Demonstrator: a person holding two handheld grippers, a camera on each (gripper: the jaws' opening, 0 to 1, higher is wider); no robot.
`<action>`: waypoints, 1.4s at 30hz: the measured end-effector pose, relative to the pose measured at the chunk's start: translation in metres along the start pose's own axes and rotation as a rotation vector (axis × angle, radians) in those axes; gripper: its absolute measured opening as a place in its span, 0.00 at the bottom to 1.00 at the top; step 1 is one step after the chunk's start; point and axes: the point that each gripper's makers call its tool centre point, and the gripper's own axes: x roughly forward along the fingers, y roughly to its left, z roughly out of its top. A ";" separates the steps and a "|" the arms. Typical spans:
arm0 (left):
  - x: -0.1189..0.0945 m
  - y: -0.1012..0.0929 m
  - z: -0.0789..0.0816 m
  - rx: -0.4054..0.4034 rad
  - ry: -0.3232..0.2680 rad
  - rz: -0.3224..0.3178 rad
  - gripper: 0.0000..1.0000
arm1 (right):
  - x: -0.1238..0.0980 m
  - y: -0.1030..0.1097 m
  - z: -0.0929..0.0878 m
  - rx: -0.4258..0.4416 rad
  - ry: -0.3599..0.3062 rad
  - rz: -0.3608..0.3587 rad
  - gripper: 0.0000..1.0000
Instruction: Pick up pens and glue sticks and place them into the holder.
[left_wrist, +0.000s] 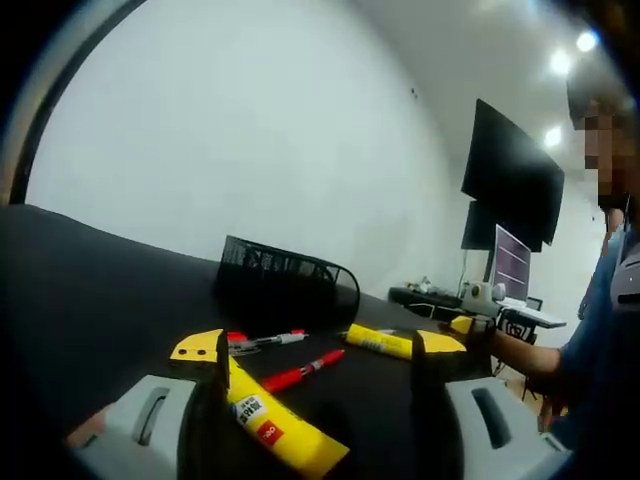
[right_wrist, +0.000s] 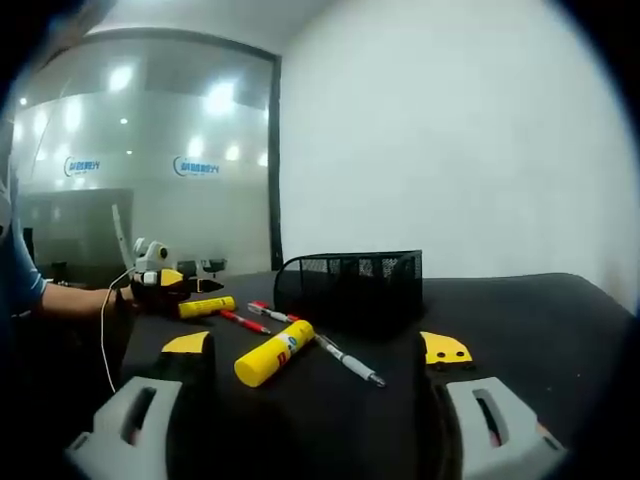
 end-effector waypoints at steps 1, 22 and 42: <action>0.000 0.000 0.000 0.000 -0.001 0.000 0.75 | 0.000 0.000 0.000 0.000 0.001 0.000 0.76; 0.000 -0.009 -0.003 0.007 0.007 0.006 0.73 | 0.000 0.000 -0.001 -0.001 0.003 -0.001 0.75; -0.008 0.012 0.030 -0.061 -0.136 0.077 0.73 | -0.001 0.002 0.001 0.000 -0.007 0.010 0.75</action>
